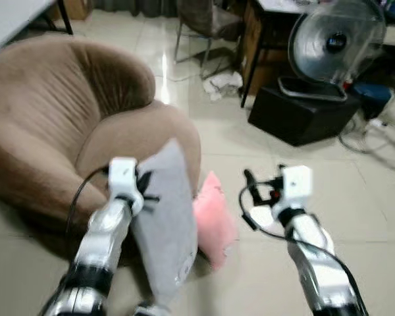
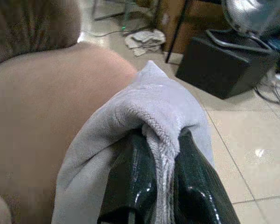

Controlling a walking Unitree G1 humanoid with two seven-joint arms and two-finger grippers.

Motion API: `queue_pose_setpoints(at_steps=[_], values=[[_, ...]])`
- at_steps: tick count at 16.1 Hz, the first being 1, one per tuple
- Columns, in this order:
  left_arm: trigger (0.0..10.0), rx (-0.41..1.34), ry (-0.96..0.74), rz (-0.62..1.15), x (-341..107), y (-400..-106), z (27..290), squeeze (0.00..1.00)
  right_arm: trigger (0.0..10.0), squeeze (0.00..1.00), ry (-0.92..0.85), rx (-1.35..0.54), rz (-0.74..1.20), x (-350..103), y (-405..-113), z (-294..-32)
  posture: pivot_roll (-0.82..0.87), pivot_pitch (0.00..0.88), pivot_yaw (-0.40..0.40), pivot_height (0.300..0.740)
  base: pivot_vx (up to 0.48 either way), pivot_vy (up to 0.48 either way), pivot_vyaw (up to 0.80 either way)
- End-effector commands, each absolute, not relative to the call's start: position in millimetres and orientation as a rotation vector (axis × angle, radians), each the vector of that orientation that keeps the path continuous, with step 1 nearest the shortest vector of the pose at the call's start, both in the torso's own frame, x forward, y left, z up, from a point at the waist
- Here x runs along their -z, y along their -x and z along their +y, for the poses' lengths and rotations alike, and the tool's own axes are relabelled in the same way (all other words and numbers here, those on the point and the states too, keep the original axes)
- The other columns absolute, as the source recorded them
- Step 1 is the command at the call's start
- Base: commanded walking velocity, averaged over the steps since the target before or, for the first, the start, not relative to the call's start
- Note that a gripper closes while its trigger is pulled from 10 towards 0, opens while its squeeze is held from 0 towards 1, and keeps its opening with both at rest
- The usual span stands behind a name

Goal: Move the pillow to the sofa from floor

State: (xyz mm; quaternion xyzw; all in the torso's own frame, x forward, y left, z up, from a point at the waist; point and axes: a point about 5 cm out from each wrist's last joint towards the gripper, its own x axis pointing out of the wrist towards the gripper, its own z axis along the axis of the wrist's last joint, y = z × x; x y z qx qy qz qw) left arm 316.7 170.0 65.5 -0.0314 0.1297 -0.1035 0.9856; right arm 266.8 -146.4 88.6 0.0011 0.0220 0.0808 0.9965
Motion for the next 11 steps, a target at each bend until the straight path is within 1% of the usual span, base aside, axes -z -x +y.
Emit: queue_pose_setpoints(at_steps=[1, 2, 6, 9, 11], values=[[0.0, 0.261, 0.042, 0.215, -75, -325, 161, 0.00, 10.0, 0.09, 0.016, -0.101, 0.062, -84, -261, -157, 0.04, 0.020, 0.027, 0.740, 0.000, 0.000, 0.00], [0.0, 0.269, 0.043, 0.207, -77, -328, 158, 0.00, 10.0, 0.09, 0.027, -0.092, 0.058, -84, -259, -158, 0.03, 0.022, 0.029, 0.740, 0.000, 0.000, 0.00], [0.0, 0.270, 0.057, 0.198, -74, -329, 155, 0.00, 10.0, 0.03, 0.046, -0.083, 0.051, -88, -263, -158, 0.05, 0.012, 0.016, 0.740, 0.000, 0.000, 0.00], [0.0, 0.235, 0.046, 0.172, -77, -331, 159, 0.00, 10.0, 0.03, 0.044, -0.086, 0.042, -92, -269, -158, 0.07, 0.004, 0.000, 0.740, 0.000, 0.000, 0.00], [0.0, 0.242, 0.013, 0.166, -77, -331, 158, 0.00, 10.0, 0.03, 0.042, -0.103, 0.043, -91, -270, -154, 0.08, 0.004, -0.003, 0.740, 0.000, 0.000, 0.00]])
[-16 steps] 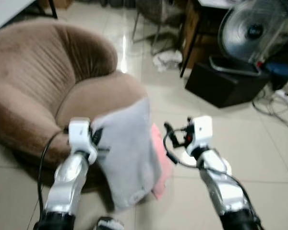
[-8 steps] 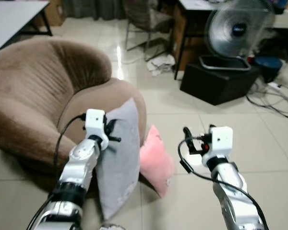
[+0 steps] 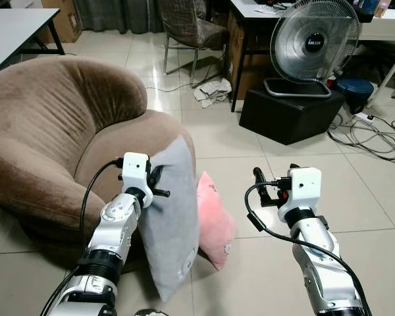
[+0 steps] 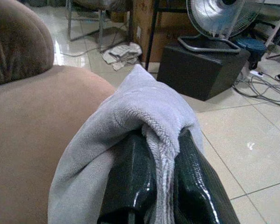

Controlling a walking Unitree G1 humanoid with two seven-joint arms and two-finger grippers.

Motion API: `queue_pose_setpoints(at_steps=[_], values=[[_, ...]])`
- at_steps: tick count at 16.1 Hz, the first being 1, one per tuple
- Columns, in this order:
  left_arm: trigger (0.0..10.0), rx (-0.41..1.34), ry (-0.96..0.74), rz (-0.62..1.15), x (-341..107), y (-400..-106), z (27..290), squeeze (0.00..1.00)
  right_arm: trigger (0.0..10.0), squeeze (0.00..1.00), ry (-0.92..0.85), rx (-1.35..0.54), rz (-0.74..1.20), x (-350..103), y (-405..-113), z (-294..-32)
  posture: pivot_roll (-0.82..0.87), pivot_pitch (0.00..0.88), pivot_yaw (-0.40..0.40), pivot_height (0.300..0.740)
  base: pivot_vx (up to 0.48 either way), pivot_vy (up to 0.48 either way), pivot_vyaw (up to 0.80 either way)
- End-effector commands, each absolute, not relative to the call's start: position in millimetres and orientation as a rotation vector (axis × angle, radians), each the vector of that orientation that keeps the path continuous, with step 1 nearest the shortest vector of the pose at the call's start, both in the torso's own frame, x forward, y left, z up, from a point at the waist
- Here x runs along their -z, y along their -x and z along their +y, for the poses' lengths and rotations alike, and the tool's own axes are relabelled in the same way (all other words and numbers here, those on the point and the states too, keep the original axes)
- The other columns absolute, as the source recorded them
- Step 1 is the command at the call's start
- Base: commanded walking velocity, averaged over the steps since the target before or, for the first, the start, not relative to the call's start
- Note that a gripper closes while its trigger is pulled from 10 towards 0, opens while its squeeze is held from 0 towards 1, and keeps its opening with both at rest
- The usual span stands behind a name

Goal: Move the pillow to the sofa from floor

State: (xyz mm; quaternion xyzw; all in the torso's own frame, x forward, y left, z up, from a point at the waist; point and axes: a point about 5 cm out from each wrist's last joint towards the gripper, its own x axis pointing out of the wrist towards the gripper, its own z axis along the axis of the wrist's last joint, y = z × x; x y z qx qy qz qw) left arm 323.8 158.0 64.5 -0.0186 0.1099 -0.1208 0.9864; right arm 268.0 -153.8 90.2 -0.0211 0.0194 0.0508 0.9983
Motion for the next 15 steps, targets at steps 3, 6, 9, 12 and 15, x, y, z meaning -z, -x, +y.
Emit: queue_pose_setpoints(at_steps=[3, 6, 9, 12, 15], values=[[0.0, 0.264, -0.013, 0.150, -77, -329, 154, 0.00, 10.0, 0.03, 0.039, -0.105, 0.049, -90, -270, -153, 0.08, 0.009, -0.002, 0.740, 0.000, 0.000, 0.00], [0.0, 0.228, 0.017, 0.123, -83, -334, 157, 0.00, 10.0, 0.02, 0.028, -0.109, 0.066, -86, -269, -151, 0.07, 0.012, 0.000, 0.740, 0.000, -0.160, 0.00], [0.0, 0.225, 0.015, 0.120, -83, -335, 158, 0.00, 10.0, 0.02, 0.027, -0.114, 0.075, -83, -268, -150, 0.07, 0.012, 0.002, 0.740, 0.000, -0.480, 0.00], [0.0, 0.224, 0.017, 0.118, -83, -334, 156, 0.00, 10.0, 0.02, 0.028, -0.127, 0.088, -80, -266, -148, 0.08, 0.006, 0.002, 0.740, 0.000, -0.480, 0.00], [0.0, 0.214, 0.026, 0.096, -88, -337, 157, 0.00, 10.0, 0.02, 0.030, -0.136, 0.101, -76, -265, -147, 0.09, 0.000, -0.001, 0.740, 0.000, -0.480, 0.00]])
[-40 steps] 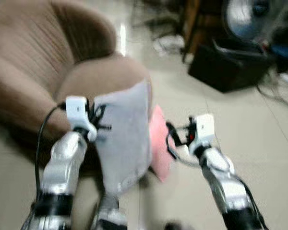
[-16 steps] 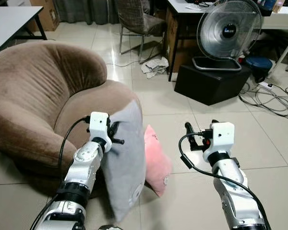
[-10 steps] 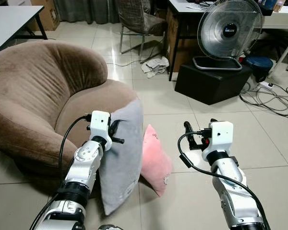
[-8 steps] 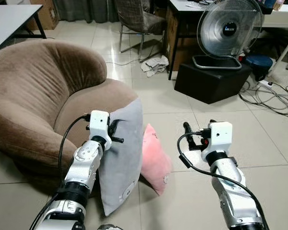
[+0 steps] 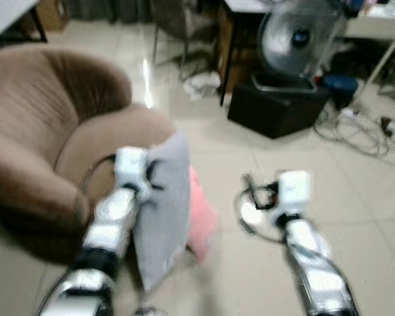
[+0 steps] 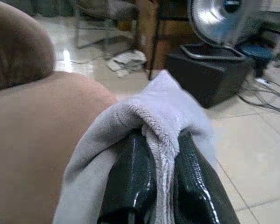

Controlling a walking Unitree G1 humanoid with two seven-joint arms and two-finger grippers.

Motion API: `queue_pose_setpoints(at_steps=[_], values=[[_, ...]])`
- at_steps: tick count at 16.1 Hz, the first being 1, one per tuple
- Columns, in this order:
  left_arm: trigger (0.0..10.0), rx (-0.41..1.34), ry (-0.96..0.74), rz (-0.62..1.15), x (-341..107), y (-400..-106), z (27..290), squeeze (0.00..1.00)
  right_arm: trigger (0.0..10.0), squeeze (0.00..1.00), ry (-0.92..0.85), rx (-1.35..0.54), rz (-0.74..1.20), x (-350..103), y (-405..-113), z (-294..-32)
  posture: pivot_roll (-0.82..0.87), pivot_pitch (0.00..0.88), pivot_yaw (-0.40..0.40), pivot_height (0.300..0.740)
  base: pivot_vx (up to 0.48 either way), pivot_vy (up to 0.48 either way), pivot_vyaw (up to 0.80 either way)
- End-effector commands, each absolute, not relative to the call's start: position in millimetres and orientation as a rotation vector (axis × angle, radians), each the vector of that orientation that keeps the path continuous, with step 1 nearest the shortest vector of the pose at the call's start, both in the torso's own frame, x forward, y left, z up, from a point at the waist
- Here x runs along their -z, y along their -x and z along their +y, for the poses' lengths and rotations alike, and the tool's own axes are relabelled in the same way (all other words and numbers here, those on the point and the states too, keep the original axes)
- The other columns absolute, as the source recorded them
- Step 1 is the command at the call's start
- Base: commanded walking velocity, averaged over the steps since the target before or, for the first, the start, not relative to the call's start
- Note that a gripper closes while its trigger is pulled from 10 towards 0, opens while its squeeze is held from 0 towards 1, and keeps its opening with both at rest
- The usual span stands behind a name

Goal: Move the pillow to the sofa from floor

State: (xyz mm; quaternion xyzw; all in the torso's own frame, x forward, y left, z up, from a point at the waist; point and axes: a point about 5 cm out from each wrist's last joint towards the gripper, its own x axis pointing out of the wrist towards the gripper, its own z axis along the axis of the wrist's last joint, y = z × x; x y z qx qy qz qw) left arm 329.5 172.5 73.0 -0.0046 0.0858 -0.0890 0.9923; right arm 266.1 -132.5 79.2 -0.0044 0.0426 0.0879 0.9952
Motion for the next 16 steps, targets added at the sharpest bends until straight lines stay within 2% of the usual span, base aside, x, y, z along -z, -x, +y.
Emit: queue_pose_setpoints(at_steps=[1, 9, 12, 16], values=[[0.0, 0.213, 0.027, 0.088, -90, -337, 158, 0.00, 10.0, 0.02, 0.032, -0.139, 0.105, -75, -266, -147, 0.09, 0.000, -0.002, 0.740, 0.000, -0.480, 0.00], [0.0, 0.192, -0.024, 0.092, -92, -341, 159, 0.01, 10.0, 0.03, 0.035, -0.173, 0.112, -71, -268, -138, 0.11, 0.000, -0.004, 0.740, 0.000, -0.460, 0.00], [0.0, 0.186, -0.067, 0.127, -88, -340, 160, 0.00, 10.0, 0.03, 0.034, -0.188, 0.112, -70, -267, -135, 0.11, 0.000, -0.003, 0.740, 0.297, -0.372, 0.00], [0.0, 0.220, -0.106, 0.110, -88, -339, 157, 0.00, 10.0, 0.03, 0.035, -0.189, 0.124, -67, -265, -137, 0.10, 0.008, -0.001, 0.740, 0.070, 0.000, 0.00]])
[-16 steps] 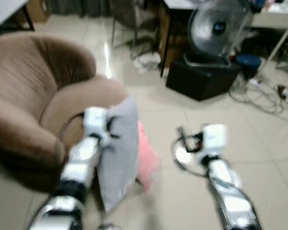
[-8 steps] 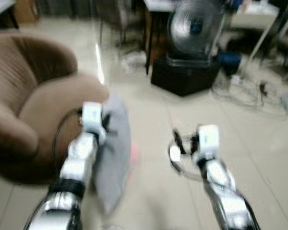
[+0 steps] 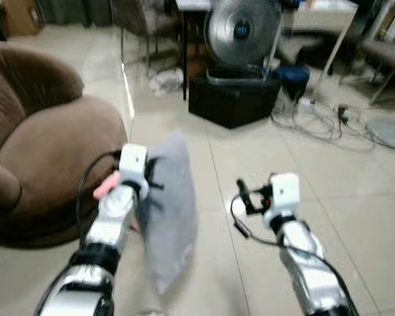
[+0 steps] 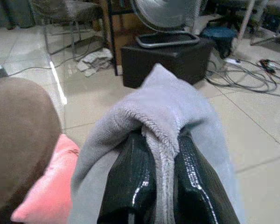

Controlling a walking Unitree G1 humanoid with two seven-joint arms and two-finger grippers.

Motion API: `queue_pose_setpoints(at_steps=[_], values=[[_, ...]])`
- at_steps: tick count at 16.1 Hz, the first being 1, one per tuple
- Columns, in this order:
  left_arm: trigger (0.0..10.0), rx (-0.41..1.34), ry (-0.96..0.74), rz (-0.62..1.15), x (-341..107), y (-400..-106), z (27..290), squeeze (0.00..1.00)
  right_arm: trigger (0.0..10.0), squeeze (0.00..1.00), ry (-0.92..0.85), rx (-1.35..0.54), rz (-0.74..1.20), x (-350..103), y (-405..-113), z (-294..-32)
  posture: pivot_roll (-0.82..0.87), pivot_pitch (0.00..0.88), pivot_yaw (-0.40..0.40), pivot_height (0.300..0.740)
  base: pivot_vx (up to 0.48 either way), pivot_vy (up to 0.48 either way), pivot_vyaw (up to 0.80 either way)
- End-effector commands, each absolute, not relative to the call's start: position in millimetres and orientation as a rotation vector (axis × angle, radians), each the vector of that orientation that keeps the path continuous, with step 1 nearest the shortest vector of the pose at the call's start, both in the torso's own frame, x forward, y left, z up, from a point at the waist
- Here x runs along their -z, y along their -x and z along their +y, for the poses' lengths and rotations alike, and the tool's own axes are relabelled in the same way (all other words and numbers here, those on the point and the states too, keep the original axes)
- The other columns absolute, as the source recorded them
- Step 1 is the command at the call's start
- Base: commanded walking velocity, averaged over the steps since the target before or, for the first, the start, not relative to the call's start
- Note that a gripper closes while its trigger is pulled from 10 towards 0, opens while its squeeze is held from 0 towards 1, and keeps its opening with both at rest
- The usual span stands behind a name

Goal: Move the pillow to the sofa from floor

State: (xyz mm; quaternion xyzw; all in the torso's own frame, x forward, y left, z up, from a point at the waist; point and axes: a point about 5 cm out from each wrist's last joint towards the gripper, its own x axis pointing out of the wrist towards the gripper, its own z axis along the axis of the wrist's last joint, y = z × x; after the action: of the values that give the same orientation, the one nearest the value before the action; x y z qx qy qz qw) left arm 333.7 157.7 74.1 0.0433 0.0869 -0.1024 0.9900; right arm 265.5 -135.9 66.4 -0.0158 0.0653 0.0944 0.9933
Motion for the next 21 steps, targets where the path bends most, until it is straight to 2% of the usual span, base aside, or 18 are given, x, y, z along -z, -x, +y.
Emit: queue_pose_setpoints(at_steps=[1, 6, 17, 21], values=[[0.0, 0.225, -0.108, 0.110, -88, -339, 157, 0.00, 10.0, 0.03, 0.035, -0.189, 0.124, -67, -265, -137, 0.10, 0.008, 0.000, 0.740, 0.281, 0.000, 0.00], [0.0, 0.264, -0.163, 0.108, -90, -340, 148, 0.00, 10.0, 0.03, 0.034, -0.196, 0.125, -66, -264, -133, 0.10, 0.011, 0.005, 0.740, 0.480, 0.000, 0.00], [0.0, 0.254, -0.071, 0.092, -94, -340, 142, 0.00, 10.0, 0.04, 0.032, -0.141, 0.082, -73, -267, -143, 0.10, 0.003, 0.001, 0.740, 0.480, 0.000, 0.00], [0.0, 0.205, 0.004, 0.192, -67, -310, 153, 0.00, 10.0, 0.04, 0.031, -0.130, 0.109, -68, -252, -147, 0.11, 0.004, 0.003, 0.740, 0.480, 0.000, 0.00]])
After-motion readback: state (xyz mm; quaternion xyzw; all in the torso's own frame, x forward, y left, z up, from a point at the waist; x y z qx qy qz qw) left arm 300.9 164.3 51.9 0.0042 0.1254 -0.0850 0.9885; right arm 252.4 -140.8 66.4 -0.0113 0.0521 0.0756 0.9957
